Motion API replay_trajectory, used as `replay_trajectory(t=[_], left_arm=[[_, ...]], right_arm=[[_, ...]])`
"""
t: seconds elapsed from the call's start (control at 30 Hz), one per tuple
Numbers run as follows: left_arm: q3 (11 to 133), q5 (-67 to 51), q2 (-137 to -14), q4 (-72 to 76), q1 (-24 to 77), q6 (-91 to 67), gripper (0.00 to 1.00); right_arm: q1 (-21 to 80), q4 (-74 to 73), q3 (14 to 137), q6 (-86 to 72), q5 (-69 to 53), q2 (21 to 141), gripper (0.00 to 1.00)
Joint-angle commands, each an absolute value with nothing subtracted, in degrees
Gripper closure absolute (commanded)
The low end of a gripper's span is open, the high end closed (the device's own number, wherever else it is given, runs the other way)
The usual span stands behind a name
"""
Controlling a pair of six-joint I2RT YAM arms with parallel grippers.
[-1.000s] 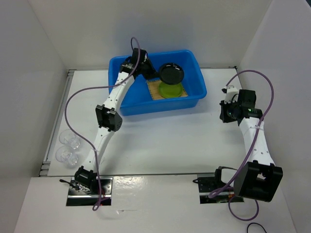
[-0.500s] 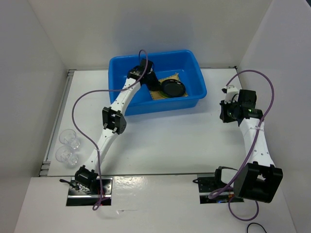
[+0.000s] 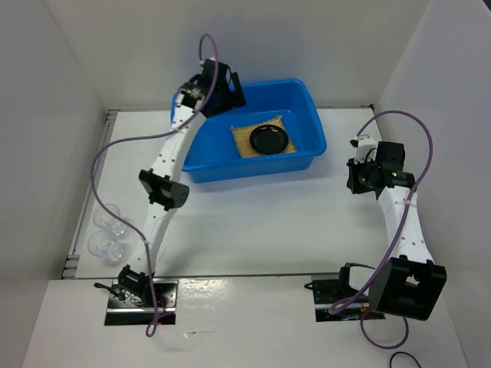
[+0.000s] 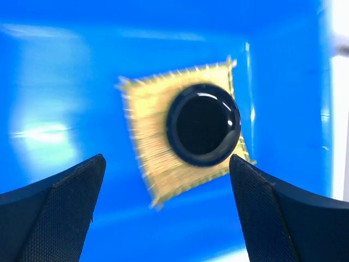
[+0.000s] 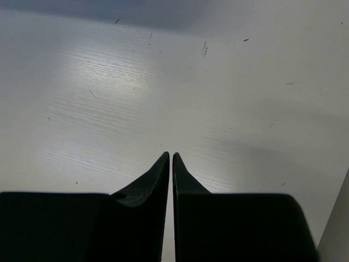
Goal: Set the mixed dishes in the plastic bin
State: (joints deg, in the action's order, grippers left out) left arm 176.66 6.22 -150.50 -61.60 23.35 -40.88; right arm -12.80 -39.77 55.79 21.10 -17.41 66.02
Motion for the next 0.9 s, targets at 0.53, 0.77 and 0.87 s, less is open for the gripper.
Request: replay_trajectory(t=[0.53, 0.77, 0.87], left_arm=[[76.56, 32.17, -78.49, -49.48, -1.66, -32.95, 0.00], [65.49, 28.83, -77.34, -45.71, -8.78, -38.31, 0.00], [61.97, 28.83, -77.34, -44.04, -9.32, -38.94, 0.00]], right_arm=[[-13.18, -37.97, 55.63, 22.24, -19.86, 64.60, 0.87], [-13.18, -37.97, 55.63, 22.24, -19.86, 64.60, 0.86], [-13.18, -37.97, 55.63, 22.76, -19.86, 64.60, 0.86]])
